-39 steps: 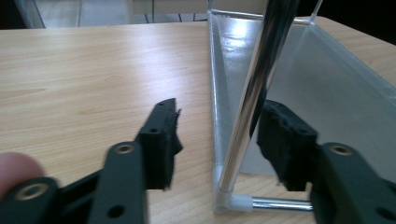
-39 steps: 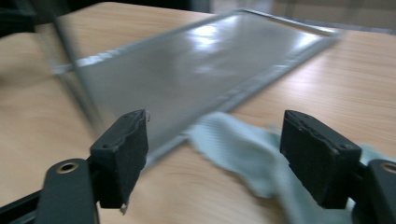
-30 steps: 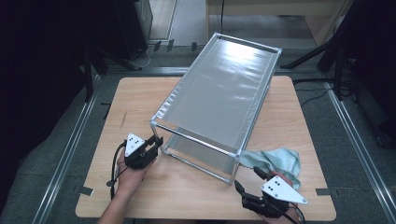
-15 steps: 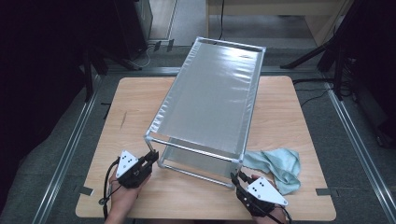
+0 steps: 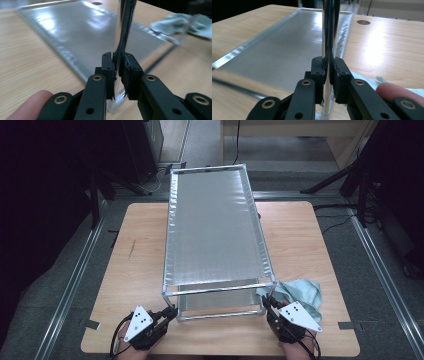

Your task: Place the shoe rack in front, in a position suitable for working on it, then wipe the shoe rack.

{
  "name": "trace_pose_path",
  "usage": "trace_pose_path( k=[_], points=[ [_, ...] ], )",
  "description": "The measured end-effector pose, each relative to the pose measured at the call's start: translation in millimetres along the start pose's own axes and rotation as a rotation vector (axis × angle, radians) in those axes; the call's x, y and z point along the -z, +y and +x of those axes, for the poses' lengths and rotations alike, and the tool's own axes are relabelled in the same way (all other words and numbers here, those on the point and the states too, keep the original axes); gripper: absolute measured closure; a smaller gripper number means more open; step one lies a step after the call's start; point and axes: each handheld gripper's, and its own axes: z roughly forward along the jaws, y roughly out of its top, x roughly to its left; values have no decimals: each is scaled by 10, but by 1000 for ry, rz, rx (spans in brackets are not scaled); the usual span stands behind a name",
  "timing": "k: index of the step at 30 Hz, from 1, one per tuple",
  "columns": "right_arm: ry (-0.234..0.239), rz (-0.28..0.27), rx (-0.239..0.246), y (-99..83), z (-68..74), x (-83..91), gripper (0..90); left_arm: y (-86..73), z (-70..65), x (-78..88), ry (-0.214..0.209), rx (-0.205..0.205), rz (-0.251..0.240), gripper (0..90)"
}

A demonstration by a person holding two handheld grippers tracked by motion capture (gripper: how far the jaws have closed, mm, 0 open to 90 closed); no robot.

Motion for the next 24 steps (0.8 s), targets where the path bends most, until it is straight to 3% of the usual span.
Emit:
trace_pose_path(
  k=[1, 3, 5, 7, 8, 11, 14, 17, 18, 19, 24],
  points=[
    [-8, -1, -9, -1, -21, -3, 813, 0, 0, 0, 0, 0, 0, 812],
    [-16, -9, -3, -6, -46, -11, 814, -15, 15, 1, -41, -31, -13, 806],
    [-19, -18, 8, -11, -52, -15, 781, -27, 44, 2, -54, -34, -43, 721],
    [-28, -33, 20, -12, -61, -8, 562, -16, 96, 45, -63, -3, -96, 650],
    [-8, -31, 9, 2, -84, 9, 492, -13, 107, 64, -72, 1, -112, 650],
    [32, -39, 4, 36, -148, 77, 433, -14, 108, 86, -81, -11, -123, 689],
    [61, -40, 5, 47, -254, 199, 565, -19, 66, 60, -79, -31, -102, 776],
    [56, -19, 29, 6, -225, 170, 712, -14, 44, 43, -77, -34, -99, 809],
    [56, -19, 29, 6, -225, 170, 712, -13, 38, 37, -79, -33, -99, 809],
    [52, -2, 52, -16, -182, 116, 790, -10, 36, 32, -82, -32, -100, 811],
    [11, -4, 42, -5, -166, 3, 823, -15, 37, 29, -104, -12, -99, 815]
  ],
)
